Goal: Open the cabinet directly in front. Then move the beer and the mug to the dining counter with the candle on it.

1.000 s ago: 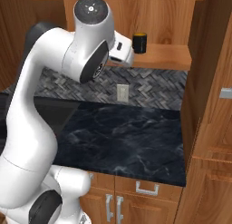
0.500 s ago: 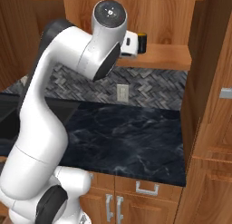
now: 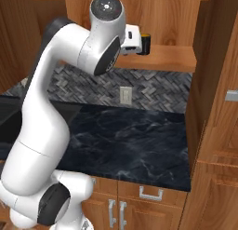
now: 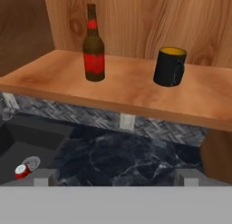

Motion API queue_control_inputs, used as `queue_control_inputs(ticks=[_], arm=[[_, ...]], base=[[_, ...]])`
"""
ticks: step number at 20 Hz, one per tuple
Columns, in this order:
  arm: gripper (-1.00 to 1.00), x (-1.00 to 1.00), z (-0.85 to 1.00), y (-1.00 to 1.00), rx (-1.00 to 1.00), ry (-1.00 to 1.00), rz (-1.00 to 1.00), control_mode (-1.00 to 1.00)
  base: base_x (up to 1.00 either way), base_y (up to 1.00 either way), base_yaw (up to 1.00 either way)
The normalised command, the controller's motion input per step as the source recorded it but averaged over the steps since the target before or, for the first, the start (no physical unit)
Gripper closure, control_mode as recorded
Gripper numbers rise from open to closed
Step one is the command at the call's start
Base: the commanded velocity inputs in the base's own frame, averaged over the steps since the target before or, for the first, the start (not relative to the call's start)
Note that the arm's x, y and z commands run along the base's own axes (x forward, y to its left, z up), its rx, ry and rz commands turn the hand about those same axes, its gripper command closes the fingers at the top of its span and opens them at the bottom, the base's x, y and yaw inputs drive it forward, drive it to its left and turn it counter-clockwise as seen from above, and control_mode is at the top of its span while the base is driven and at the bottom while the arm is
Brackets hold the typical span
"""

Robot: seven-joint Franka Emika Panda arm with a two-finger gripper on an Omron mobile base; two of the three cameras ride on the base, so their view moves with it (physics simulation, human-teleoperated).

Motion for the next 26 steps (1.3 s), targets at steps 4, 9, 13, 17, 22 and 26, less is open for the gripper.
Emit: queue_control_inputs(ticks=[4,9,13,17,22,26], arm=[[-1.00,0.37,0.00,0.00,-0.01,0.00,0.00,-1.00],[-1.00,0.37,-0.03,-0.14,0.03,0.02,0.00,-1.00],[-1.00,0.42,-0.05,-0.20,0.05,0.02,0.01,-1.00],[-1.00,0.34,-0.07,-0.22,0.01,0.00,0.01,-1.00],[-1.00,0.31,-0.10,-0.19,0.00,0.00,0.01,-1.00],[-1.00,0.36,-0.20,-0.08,0.00,0.02,0.01,-1.00]], base=[[0.00,0.00,0.00],[0.00,0.00,0.00],[0.00,0.00,0.00],[0.00,0.00,0.00],[0.00,0.00,0.00],[0.00,0.00,0.00]])
